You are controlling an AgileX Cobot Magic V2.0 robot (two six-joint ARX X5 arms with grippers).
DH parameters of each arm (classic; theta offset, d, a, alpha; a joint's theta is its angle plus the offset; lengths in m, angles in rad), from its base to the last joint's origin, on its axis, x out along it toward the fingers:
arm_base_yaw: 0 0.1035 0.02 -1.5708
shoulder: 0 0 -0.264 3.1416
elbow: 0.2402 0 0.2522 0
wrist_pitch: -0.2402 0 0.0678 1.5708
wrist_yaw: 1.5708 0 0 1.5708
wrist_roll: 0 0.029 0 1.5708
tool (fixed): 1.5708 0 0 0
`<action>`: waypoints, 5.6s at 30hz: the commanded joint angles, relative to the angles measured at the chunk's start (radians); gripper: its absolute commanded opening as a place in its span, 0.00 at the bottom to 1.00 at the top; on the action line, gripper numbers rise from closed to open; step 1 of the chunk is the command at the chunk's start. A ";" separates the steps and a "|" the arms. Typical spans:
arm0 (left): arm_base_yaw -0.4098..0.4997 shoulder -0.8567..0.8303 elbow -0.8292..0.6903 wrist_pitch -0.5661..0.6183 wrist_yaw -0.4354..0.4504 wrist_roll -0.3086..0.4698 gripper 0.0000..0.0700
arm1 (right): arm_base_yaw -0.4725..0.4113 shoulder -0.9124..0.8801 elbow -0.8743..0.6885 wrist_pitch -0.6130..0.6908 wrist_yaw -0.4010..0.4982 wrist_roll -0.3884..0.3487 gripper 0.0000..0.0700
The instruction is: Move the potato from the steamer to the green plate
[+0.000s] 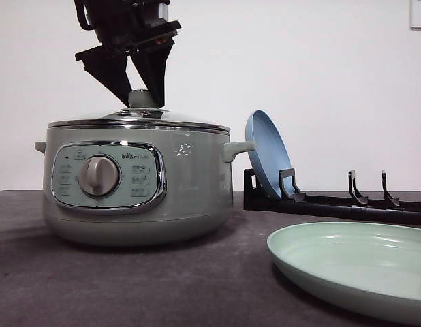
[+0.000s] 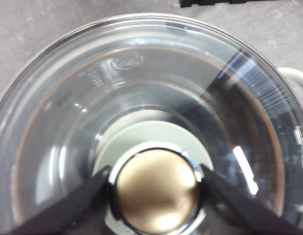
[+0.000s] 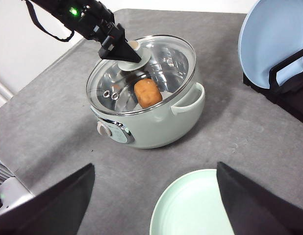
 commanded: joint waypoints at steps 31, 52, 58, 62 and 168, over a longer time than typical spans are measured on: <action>-0.005 -0.006 0.343 -0.251 0.003 -0.036 0.02 | 0.003 0.003 0.016 0.006 0.030 -0.011 0.71; 0.166 -0.062 0.353 -0.256 0.003 -0.024 0.02 | 0.003 0.003 0.016 0.003 0.039 -0.012 0.71; 0.277 -0.063 0.353 -0.262 0.003 -0.024 0.02 | 0.003 0.003 0.016 -0.020 0.083 -0.017 0.71; 0.343 -0.063 0.353 -0.264 0.003 -0.024 0.02 | 0.003 0.004 0.016 -0.024 0.083 -0.032 0.71; 0.487 -0.062 0.351 -0.281 0.004 -0.028 0.02 | 0.427 1.562 1.428 -0.383 0.285 -0.329 0.30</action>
